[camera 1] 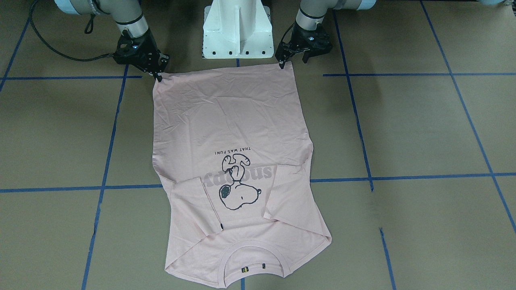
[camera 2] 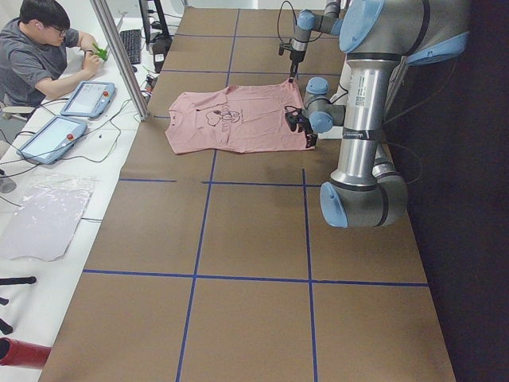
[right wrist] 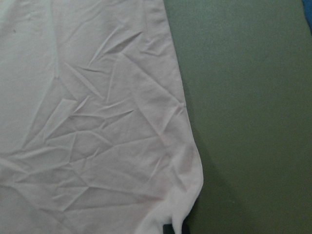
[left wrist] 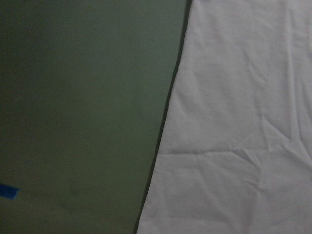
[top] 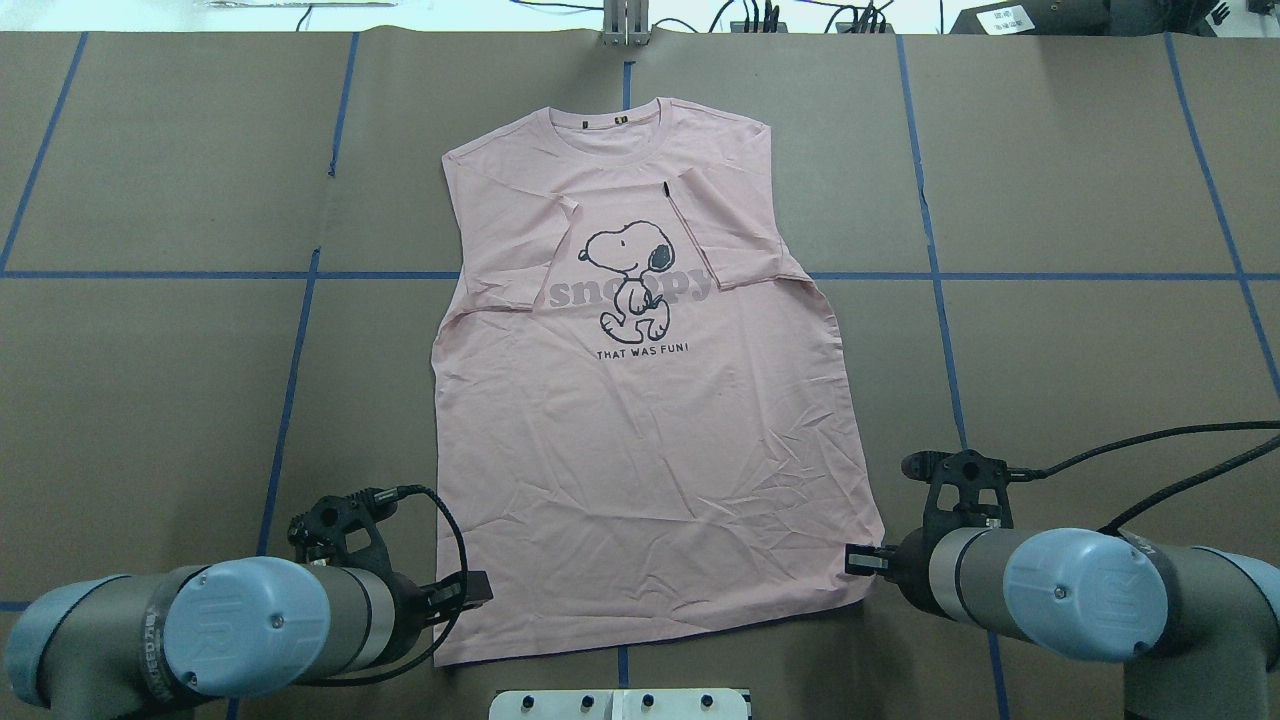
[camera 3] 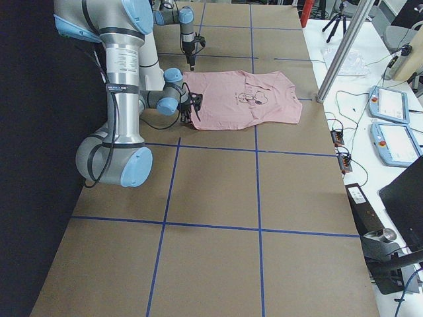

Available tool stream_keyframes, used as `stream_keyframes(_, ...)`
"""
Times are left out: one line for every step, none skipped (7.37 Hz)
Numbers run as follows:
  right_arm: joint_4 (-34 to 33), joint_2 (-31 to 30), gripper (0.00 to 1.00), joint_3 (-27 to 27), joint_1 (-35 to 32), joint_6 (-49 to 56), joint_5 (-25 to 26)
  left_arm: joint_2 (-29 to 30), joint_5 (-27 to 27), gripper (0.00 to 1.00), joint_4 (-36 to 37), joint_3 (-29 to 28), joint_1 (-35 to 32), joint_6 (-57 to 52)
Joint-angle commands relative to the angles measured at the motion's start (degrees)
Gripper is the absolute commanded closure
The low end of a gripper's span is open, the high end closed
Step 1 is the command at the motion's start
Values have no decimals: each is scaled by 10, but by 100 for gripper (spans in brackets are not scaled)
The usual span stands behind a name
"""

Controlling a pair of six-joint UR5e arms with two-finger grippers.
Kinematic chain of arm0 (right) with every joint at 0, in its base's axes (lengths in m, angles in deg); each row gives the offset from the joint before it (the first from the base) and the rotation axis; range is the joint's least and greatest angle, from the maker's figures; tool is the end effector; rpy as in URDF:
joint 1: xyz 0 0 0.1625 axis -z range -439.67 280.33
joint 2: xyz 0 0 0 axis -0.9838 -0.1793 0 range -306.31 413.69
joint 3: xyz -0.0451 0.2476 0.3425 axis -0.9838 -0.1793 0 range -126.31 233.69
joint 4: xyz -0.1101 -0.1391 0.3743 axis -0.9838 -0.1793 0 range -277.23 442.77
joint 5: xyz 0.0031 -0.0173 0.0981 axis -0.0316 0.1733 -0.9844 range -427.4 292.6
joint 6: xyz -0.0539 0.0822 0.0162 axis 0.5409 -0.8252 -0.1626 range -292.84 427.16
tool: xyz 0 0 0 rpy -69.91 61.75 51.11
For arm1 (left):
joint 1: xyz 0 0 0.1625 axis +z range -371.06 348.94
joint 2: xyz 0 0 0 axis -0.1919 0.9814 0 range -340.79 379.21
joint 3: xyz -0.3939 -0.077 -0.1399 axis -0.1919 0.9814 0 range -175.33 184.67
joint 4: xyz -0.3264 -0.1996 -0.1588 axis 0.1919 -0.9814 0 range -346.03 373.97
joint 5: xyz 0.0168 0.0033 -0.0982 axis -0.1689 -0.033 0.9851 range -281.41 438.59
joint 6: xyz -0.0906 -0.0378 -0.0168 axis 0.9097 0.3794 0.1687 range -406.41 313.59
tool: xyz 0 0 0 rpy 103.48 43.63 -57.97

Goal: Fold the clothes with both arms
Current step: 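Grasp the hem corners with both grippers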

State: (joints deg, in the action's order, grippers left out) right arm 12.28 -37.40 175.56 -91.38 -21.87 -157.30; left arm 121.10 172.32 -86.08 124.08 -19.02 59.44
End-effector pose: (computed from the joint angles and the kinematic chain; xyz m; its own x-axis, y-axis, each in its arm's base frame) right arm -0.4323 -0.2259 0.3737 0.6289 0.1130 0.7692 -0.1936 0.9810 0.0142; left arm 0.4995 -0.1978 0.3038 0.5710 -0.3550 -0.7402 0.2535 0.9338 -0.2524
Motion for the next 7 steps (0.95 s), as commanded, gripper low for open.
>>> stream_keyframes(0,1,100,-1,-1,0,0,5,-4,5,9,-7,13,10)
stream_keyframes(0,0,100,0,-2,0,-2,11,-11,6,9,-18,14,10)
stream_keyframes(0,0,100,0,-2,0,-2,21,-14,6,9,-36,14,10)
stream_keyframes(-1,0,100,1,-2,0,-2,22,-15,6,9,-38,15,10)
stream_keyframes(-1,-1,100,3,-2,0,-2,22,-15,9,9,-38,20,10)
stream_keyframes(-1,-1,100,4,-4,0,-2,22,-15,17,8,-38,22,10)
stream_keyframes(-1,-1,100,4,-5,0,-2,19,-15,17,9,-38,25,10)
